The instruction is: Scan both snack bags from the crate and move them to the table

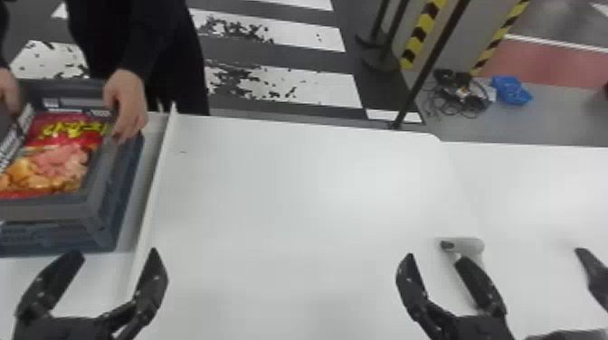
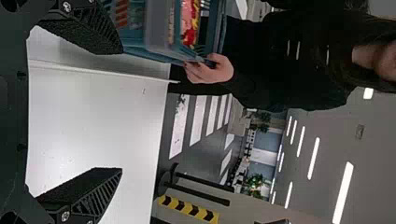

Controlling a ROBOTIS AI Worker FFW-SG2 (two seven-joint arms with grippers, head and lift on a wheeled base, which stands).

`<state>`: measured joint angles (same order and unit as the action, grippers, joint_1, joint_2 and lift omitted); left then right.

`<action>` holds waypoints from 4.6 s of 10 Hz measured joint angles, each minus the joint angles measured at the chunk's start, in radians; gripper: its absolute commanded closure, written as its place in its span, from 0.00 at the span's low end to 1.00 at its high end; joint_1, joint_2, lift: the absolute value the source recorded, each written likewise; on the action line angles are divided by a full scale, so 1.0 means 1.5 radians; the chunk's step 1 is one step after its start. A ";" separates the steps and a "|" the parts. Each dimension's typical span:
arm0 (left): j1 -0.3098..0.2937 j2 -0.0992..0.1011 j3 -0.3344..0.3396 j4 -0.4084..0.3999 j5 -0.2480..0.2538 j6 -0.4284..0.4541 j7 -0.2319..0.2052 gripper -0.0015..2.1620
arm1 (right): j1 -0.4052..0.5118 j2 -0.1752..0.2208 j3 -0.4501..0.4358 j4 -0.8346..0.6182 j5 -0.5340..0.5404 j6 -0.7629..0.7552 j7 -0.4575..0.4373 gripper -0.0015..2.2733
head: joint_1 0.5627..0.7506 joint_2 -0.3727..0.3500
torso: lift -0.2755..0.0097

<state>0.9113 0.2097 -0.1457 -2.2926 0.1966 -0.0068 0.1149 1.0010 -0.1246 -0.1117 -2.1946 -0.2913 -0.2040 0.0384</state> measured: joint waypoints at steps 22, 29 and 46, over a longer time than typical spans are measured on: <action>-0.583 -0.027 0.238 0.163 0.064 0.723 -0.069 0.05 | -0.032 -0.009 0.009 0.020 0.003 0.041 0.025 0.05 | 0.70 0.62 | 0.66; -0.690 -0.008 0.223 0.326 0.024 0.845 -0.170 0.50 | -0.034 -0.019 0.005 0.023 -0.002 0.041 0.025 0.05 | 0.70 0.61 | 0.66; -0.567 -0.010 0.297 0.149 0.037 0.816 -0.167 0.87 | -0.022 -0.010 -0.001 0.021 -0.025 0.029 0.025 0.05 | 0.70 0.67 | 0.66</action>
<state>0.0614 0.1943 0.3002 -2.0697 0.2526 1.2173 -0.1350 0.9677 -0.1400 -0.1135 -2.1629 -0.3282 -0.1602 0.0758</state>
